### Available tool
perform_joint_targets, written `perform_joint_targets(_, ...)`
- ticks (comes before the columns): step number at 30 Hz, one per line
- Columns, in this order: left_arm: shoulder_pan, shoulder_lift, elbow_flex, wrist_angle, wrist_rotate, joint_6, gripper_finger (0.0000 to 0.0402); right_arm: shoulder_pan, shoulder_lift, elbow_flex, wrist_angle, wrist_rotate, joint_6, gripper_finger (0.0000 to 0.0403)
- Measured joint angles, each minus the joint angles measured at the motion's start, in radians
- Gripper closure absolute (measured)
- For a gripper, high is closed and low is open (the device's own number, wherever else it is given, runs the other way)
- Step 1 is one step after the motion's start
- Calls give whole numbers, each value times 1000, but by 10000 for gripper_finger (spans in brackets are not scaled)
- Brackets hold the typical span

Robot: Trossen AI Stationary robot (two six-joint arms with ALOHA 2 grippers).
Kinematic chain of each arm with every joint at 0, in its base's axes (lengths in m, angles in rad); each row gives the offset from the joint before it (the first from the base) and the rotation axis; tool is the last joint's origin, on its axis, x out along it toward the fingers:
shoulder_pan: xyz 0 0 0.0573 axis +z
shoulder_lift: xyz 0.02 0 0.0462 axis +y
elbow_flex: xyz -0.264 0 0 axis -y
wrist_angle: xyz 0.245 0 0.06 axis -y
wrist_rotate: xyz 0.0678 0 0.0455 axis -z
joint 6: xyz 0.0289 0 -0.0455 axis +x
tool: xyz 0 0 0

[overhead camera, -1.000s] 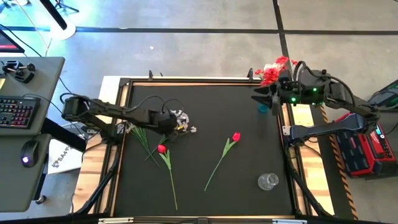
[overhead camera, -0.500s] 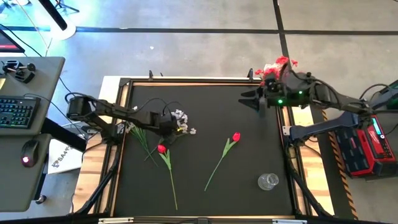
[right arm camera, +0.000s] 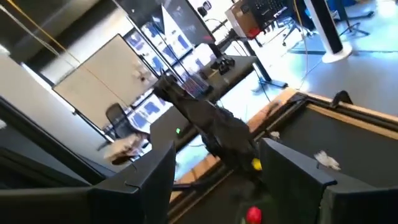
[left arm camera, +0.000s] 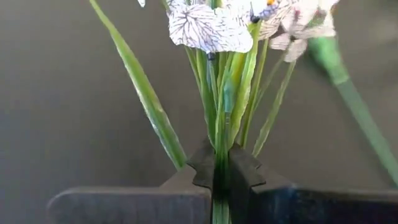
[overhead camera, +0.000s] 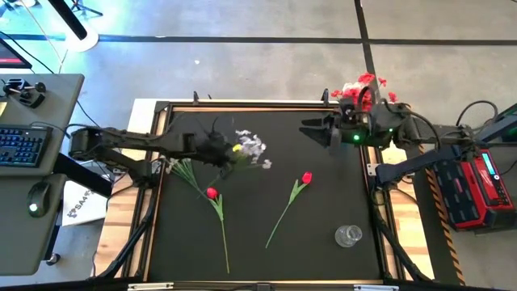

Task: Sort flowers into vase by color
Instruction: Put the right white flowers into the transparent vase

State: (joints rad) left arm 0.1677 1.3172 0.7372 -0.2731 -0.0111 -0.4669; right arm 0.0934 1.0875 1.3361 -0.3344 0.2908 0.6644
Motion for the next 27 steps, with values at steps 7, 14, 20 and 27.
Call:
perform_joint_targets(7,-14,-90,1,375,133,94,398,63,25,0,-137,-88,-10,183)
perform_joint_targets(14,-44,-63,0,844,94,58,398,142,84,0,-166,-180,-14,183)
perform_joint_targets(20,-55,-3,17,1039,77,46,399,185,127,0,-210,-110,-37,183)
perform_joint_targets(27,-101,90,134,1041,74,62,399,160,197,0,-128,-1,-115,183)
